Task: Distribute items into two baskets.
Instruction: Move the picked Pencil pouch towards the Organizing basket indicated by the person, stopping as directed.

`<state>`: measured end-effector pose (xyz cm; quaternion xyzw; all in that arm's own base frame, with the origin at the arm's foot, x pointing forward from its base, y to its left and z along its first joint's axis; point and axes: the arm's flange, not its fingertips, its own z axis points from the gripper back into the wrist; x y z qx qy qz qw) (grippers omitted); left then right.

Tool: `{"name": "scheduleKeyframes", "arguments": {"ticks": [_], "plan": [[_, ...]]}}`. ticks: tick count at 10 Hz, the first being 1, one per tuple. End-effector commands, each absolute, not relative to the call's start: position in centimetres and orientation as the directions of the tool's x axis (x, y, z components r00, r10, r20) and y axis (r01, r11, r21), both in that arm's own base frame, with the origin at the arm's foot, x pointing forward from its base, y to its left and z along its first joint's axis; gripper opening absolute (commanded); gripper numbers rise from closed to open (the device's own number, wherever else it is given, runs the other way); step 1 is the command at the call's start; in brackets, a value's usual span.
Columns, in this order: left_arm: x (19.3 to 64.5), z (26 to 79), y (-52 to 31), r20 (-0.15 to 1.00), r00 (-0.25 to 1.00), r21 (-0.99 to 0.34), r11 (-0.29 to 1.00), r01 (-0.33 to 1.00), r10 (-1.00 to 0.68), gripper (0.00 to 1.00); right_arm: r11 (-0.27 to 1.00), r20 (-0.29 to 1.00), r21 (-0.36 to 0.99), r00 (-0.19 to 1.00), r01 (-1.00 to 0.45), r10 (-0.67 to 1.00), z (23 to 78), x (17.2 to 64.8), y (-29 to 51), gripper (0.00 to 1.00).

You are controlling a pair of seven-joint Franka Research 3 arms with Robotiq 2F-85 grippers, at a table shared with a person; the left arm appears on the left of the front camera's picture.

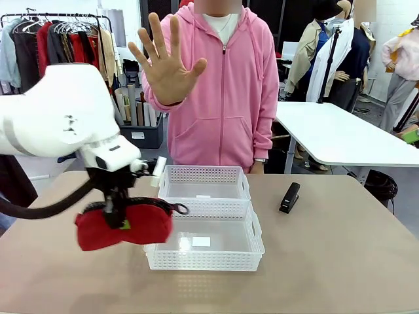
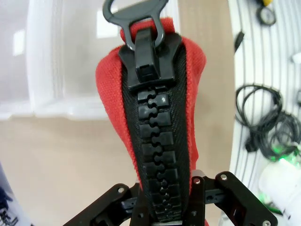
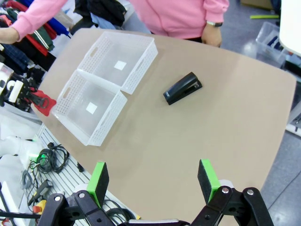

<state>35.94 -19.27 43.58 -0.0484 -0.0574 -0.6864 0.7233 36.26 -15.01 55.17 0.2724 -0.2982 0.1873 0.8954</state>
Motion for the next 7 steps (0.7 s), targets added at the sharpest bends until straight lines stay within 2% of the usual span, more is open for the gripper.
{"name": "scheduleKeyframes", "arguments": {"ticks": [1,3,4,7], "plan": [[35.3,49.0,-9.9,0.031,0.041,0.016,0.041,0.999,-0.999,0.0,0.78,0.646,0.373,0.744,-0.503,0.171,55.3,36.4,-14.9,1.0],[35.9,51.6,-6.9,-0.039,0.034,-0.012,0.034,0.999,-0.999,0.0,0.78,0.646,0.373,0.744,-0.503,0.171,55.3,36.4,-14.9,1.0],[37.0,52.0,-6.9,0.012,0.028,-0.022,0.028,0.999,-1.0,0.0,0.78,0.646,0.373,0.744,-0.503,0.171,55.3,36.4,-14.9,1.0],[38.5,51.5,-7.7,0.059,0.032,-0.03,0.03,0.999,-0.998,0.0,0.78,0.646,0.373,0.744,-0.503,0.171,55.3,36.4,-14.9,1.0]]}}
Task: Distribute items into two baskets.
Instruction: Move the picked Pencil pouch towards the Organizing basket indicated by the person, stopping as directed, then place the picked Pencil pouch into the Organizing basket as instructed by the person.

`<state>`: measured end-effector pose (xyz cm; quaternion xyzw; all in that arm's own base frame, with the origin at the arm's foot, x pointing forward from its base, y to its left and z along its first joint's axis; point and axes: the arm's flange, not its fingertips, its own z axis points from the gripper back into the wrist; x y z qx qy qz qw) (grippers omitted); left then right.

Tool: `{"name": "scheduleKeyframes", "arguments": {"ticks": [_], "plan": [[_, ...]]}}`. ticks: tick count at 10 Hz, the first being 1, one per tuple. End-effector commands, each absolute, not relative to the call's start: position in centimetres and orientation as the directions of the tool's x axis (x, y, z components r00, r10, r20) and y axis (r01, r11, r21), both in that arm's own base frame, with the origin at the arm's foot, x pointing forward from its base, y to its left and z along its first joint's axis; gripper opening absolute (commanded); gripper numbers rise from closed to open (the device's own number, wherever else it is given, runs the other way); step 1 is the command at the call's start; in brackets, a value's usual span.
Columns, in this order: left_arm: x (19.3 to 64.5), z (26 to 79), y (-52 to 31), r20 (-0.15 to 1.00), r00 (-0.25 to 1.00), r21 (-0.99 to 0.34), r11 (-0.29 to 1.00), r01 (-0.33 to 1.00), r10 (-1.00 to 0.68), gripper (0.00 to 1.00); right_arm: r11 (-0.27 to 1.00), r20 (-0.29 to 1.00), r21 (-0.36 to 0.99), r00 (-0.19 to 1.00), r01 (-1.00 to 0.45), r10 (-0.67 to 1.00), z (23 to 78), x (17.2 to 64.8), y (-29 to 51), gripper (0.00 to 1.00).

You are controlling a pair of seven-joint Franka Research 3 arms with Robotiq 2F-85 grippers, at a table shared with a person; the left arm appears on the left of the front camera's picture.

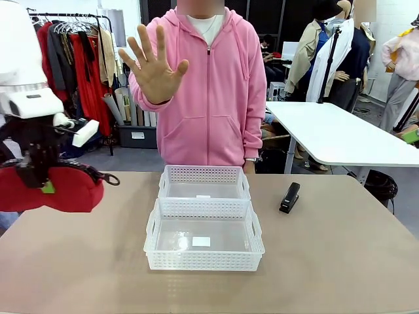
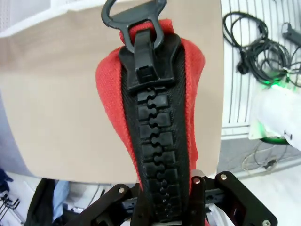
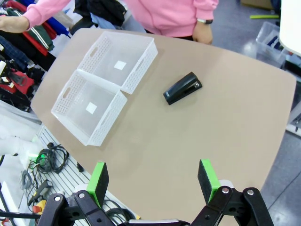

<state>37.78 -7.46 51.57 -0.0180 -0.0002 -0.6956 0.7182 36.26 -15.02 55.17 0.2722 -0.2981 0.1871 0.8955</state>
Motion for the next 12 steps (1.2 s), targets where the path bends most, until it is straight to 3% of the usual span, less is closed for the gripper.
{"name": "scheduleKeyframes", "arguments": {"ticks": [1,12], "plan": [[38.55,51.62,-7.64,0.072,0.039,-0.028,0.037,0.999,-0.997,0.0,0.78,0.646,0.373,0.744,-0.503,0.171,55.29,36.37,-14.91,1.0],[38.57,50.91,-8.13,0.054,0.04,-0.034,0.038,0.999,-0.998,0.0,0.78,0.646,0.373,0.744,-0.503,0.171,55.29,36.37,-14.91,1.0]]}}
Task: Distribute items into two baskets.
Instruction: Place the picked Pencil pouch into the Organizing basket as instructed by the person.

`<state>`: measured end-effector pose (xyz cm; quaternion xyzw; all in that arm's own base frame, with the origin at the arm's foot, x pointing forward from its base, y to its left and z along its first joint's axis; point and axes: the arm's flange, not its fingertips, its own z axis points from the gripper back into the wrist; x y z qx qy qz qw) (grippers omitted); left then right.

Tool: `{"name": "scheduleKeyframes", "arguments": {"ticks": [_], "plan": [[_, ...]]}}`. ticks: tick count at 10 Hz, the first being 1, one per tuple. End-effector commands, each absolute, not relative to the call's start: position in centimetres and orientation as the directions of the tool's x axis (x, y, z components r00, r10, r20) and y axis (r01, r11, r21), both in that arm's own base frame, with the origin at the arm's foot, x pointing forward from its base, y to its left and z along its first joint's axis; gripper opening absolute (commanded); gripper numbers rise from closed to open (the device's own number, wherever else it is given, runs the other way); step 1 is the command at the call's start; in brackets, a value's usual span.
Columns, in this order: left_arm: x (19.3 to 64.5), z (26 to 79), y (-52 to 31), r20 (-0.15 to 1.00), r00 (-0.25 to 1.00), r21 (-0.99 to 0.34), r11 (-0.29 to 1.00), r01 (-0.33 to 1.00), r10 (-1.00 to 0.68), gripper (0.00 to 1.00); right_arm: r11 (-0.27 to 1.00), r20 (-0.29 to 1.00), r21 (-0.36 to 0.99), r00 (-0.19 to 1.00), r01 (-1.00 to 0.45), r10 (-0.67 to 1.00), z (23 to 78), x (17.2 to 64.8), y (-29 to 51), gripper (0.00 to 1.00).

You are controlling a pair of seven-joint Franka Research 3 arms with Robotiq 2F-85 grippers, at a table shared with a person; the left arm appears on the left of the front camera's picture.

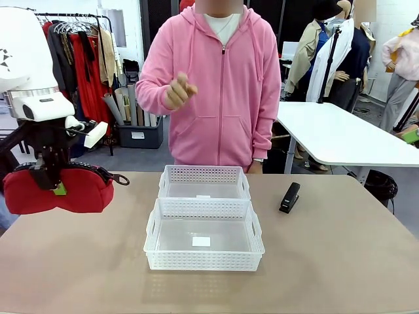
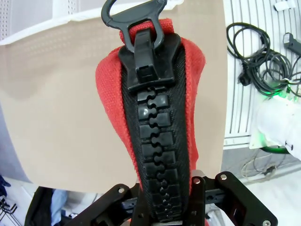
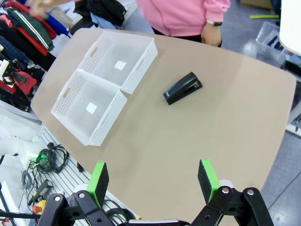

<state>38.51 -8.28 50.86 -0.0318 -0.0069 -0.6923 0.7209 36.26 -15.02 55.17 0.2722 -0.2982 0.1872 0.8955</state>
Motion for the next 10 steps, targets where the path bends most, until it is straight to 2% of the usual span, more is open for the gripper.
{"name": "scheduleKeyframes", "arguments": {"ticks": [1,10], "plan": [[38.57,50.91,-8.13,0.054,0.04,-0.034,0.038,0.999,-0.998,0.0,0.78,0.646,0.373,0.744,-0.503,0.171,55.29,36.37,-14.91,1.0],[38.57,50.91,-8.13,0.054,0.04,-0.034,0.038,0.999,-0.998,0.0,0.78,0.646,0.373,0.744,-0.503,0.171,55.29,36.37,-14.91,1.0]]}}
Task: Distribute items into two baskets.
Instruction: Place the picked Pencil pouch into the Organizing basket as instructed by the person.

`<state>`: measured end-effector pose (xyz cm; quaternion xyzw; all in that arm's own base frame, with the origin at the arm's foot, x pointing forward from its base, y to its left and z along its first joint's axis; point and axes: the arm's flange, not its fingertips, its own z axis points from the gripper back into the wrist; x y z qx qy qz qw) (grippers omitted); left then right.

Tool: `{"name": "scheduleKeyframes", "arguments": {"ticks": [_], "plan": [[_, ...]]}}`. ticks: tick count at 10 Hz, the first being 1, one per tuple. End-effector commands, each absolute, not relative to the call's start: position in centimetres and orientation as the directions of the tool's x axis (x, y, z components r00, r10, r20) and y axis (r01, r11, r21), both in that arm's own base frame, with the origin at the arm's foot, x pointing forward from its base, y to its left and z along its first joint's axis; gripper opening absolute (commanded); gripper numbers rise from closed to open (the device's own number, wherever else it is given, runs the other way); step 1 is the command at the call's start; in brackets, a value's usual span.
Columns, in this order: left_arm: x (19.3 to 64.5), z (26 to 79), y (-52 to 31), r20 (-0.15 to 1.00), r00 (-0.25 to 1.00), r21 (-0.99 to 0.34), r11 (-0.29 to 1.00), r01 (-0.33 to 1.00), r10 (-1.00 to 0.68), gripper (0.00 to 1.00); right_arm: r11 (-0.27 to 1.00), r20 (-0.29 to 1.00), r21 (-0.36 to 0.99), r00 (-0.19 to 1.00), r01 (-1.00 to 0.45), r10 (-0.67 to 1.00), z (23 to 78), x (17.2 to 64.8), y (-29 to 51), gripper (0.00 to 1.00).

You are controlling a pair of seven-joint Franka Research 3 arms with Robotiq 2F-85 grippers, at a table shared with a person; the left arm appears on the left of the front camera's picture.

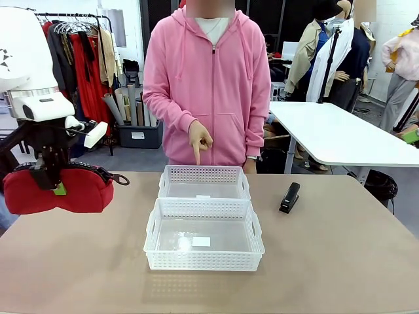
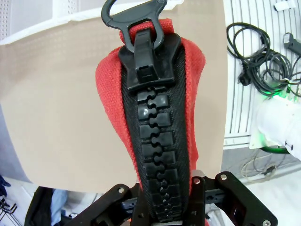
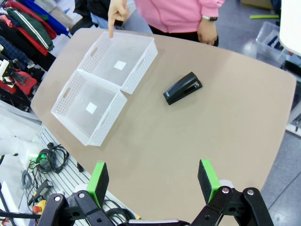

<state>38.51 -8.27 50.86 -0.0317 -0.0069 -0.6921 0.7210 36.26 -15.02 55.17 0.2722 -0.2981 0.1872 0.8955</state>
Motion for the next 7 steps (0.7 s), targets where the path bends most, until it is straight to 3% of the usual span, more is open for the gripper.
{"name": "scheduleKeyframes", "arguments": {"ticks": [1,3,5,7], "plan": [[38.6,50.9,-8.1,0.054,0.04,-0.034,0.038,0.999,-0.998,0.0,0.78,0.646,0.373,0.744,-0.503,0.171,55.3,36.4,-14.9,1.0],[38.5,50.9,-8.3,0.054,0.042,-0.036,0.04,0.999,-0.998,0.0,0.78,0.646,0.373,0.744,-0.503,0.171,55.3,36.4,-14.9,1.0],[41.2,51.3,-9.9,0.029,0.086,0.007,0.087,0.996,-0.996,0.0,0.78,0.646,0.373,0.744,-0.503,0.171,55.3,36.4,-14.9,1.0],[44.0,51.5,-11.6,0.031,0.053,0.031,0.054,0.998,-0.998,0.0,0.78,0.646,0.373,0.744,-0.503,0.171,55.3,36.4,-14.9,1.0]]}}
